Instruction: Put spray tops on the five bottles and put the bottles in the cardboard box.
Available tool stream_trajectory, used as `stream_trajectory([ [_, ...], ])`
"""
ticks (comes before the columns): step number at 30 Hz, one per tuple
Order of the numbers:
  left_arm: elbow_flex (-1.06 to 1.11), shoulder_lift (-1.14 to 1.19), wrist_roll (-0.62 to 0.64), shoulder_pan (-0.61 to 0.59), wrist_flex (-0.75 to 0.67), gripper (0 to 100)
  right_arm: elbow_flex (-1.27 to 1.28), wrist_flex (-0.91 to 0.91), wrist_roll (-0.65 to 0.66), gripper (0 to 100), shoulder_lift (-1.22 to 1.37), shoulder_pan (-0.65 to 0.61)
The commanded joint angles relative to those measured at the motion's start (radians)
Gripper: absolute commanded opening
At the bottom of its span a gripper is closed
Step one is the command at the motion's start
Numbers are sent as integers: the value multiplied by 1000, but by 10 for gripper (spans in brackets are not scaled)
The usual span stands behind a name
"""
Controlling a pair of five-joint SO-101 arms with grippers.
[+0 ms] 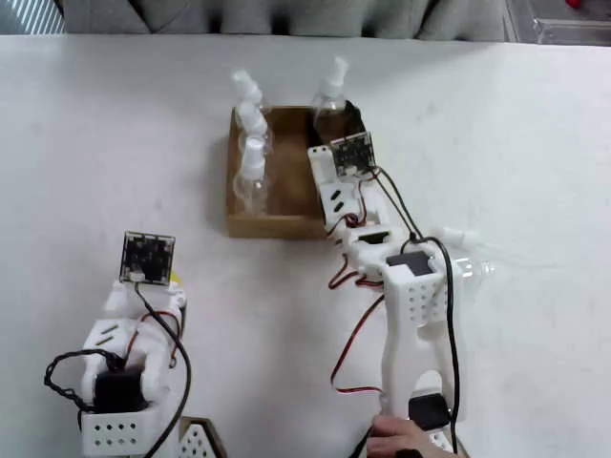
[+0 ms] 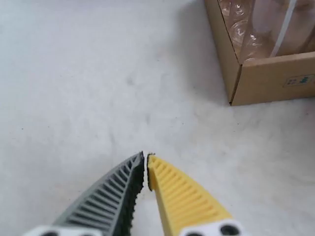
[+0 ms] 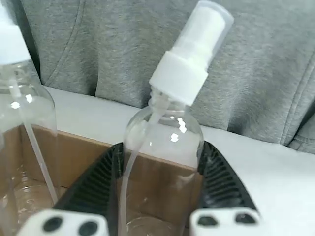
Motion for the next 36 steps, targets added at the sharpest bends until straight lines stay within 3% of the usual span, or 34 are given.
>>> stream_trajectory([
  [1,-3,-8,-8,8,6,23,-17,-19,9,17,-13,4],
  [12,-3,-8,-8,7,6,23,29,-19,9,31,-68,-5],
  [19,-3,-8,-8,7,6,23,61,-19,11,196,-76,-19],
  [26,-3,-8,-8,7,6,23,61,-19,12,206,-77,-19],
  [31,-3,-8,-8,7,6,23,63,-19,15,291,-77,-21],
  [36,-3,-8,-8,7,6,23,71,-19,15,298,-79,-22],
])
